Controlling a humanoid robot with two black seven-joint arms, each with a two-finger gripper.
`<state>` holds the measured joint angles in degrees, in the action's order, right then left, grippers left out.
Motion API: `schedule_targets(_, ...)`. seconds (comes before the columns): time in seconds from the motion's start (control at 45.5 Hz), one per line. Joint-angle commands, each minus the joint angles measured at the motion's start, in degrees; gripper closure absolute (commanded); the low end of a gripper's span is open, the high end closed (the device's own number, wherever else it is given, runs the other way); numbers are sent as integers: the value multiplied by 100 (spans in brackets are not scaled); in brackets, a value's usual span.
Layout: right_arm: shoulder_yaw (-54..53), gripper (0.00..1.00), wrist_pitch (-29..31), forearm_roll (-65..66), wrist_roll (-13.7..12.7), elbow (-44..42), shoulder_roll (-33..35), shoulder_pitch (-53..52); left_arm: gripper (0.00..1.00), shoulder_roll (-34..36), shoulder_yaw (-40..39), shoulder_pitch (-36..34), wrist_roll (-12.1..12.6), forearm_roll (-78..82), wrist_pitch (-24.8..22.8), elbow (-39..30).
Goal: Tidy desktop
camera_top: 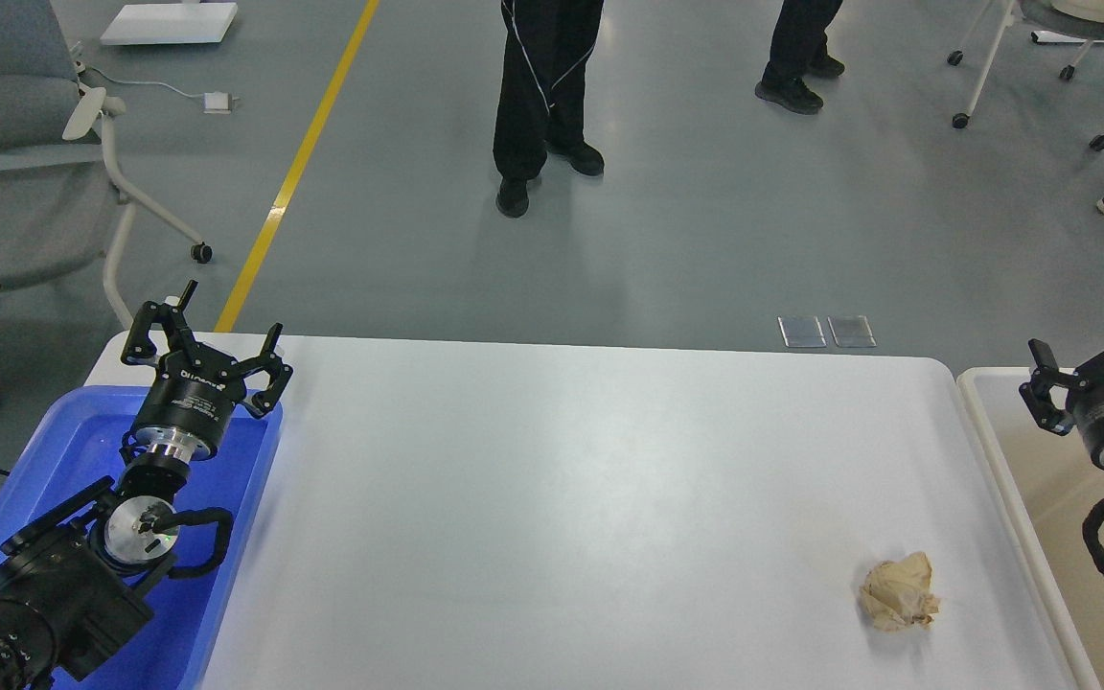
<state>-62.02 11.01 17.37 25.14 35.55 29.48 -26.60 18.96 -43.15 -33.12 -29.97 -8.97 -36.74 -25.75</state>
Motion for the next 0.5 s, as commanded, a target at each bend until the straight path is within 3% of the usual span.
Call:
schedule_targets(0.0, 374, 0, 15, 74, -1, 74, 532, -39, 0, 3, 0, 7, 0, 0, 0, 0)
schedule_targets(0.242, 1823, 0, 33, 214, 8, 110, 1533, -460, 0, 3, 0, -1, 0, 0, 0, 0)
schedule_targets(0.351, 3077, 1, 33, 1081, 17, 267, 2069, -1100, 0, 3, 0, 7, 0, 0, 0, 0)
schedule_targets(0.483, 3714, 3, 15, 1927, 26, 891, 2500, -1383, 0, 3, 0, -1, 0, 0, 0, 0)
